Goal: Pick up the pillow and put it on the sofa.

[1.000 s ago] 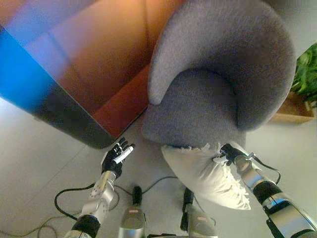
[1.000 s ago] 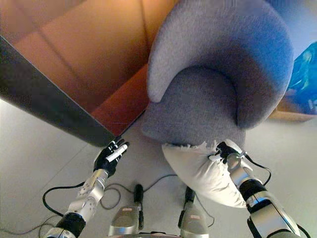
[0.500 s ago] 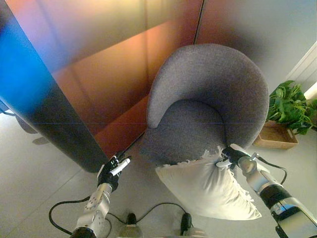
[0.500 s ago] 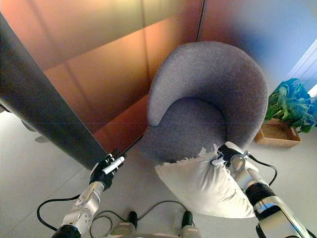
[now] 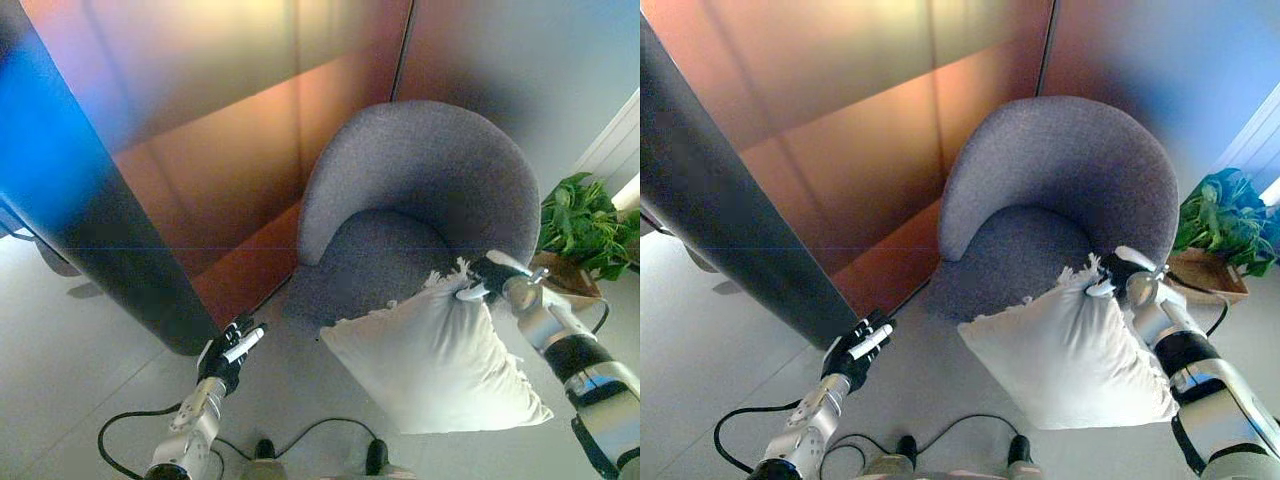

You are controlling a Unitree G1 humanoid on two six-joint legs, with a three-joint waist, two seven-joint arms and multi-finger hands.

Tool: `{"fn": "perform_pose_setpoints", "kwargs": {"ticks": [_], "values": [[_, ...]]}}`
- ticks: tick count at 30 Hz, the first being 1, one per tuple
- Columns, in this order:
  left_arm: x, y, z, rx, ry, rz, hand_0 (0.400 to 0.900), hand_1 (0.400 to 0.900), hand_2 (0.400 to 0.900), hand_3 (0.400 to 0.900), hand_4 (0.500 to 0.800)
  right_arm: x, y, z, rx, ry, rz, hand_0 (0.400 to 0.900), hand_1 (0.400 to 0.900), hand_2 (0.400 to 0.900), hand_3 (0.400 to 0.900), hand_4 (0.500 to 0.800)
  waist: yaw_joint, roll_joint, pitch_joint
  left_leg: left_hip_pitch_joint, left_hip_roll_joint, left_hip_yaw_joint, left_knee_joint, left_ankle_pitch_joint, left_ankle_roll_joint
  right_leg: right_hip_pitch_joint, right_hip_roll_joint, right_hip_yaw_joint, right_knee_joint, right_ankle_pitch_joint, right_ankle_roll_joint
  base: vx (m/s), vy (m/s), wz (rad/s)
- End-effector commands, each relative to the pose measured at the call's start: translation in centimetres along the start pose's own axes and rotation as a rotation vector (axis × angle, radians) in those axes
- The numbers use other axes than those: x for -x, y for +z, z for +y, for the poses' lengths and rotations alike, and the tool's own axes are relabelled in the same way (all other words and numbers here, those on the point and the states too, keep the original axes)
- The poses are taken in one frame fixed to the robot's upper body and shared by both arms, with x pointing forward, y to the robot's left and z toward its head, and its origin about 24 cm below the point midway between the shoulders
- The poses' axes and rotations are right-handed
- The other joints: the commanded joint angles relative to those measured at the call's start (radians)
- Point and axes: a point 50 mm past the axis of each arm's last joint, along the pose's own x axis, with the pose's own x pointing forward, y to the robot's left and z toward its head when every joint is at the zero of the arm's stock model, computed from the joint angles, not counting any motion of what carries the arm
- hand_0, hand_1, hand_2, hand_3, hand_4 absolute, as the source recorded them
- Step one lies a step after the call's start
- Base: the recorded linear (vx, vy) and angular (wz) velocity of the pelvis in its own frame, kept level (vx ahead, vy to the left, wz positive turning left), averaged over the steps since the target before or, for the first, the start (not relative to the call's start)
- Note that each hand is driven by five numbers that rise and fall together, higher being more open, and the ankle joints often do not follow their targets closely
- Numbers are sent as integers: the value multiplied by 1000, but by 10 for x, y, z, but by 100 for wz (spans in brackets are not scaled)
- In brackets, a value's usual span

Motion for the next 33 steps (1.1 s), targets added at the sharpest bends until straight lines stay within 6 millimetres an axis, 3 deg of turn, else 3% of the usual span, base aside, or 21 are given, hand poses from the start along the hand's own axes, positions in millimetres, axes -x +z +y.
{"fn": "perform_pose_setpoints", "kwargs": {"ticks": [1, 12, 15, 22, 30, 31, 32, 33], "values": [[-5, 15, -7, -117, -96, -58, 900, 900, 900, 900, 800, 30, 30, -146, 57, -430, -60, 400, 400, 400, 400, 500, 56, -45, -138, -11, 34, -72, -2, 5, -21, 39, -82, -56, 11, 26, 104, 84, 5, 5], [7, 10, -6, -147, -167, -40, 900, 900, 900, 900, 800, 37, 13, -177, 88, -555, 67, 400, 400, 400, 400, 500, 111, -44, -123, -35, 32, -118, -5, 5, -20, 36, -71, -72, 4, 19, 98, 92, -15, 12], [5, 19, -9, -154, -197, -65, 900, 900, 900, 900, 800, 41, 10, -186, 60, -611, 103, 400, 400, 400, 400, 500, 125, -42, -96, -62, 31, -132, -5, 10, -21, 15, -68, -76, 4, 21, 98, -58, -68, 13], [-9, 66, -34, -148, -285, -235, 900, 900, 900, 900, 800, 53, 32, -211, 24, -714, 99, 400, 400, 400, 400, 500, 137, -25, 32, -184, 34, -164, -5, 31, -21, -98, -50, -62, 4, 31, 91, -267, -71, 2], [-9, 78, -48, -130, -306, -288, 900, 900, 900, 900, 800, 57, 36, -217, 37, -755, 113, 400, 400, 400, 400, 500, 140, -6, 75, -229, 25, -173, -5, 43, -17, -135, -45, -55, 5, 34, 83, -53, 1, 0], [-9, 78, -48, -129, -306, -289, 900, 900, 900, 900, 800, 57, 35, -219, 39, -772, 120, 571, 571, 571, 571, 602, 141, -4, 76, -231, 24, -171, -5, 43, -17, -136, -46, -56, 5, 34, 83, 0, 0, 0], [-9, 78, -48, -128, -306, -289, 900, 900, 900, 900, 800, 58, 34, -219, 43, -784, 126, 635, 635, 635, 635, 641, 142, -3, 76, -231, 24, -170, -5, 44, -17, -136, -46, -57, 5, 33, 83, 2, 31, 1], [-9, 77, -48, -127, -305, -288, 900, 900, 900, 900, 800, 58, 34, -220, 48, -793, 132, 900, 900, 900, 900, 800, 142, -2, 76, -232, 23, -169, -5, 44, -17, -136, -47, -58, 5, 33, 83, 0, 0, 0]]}}
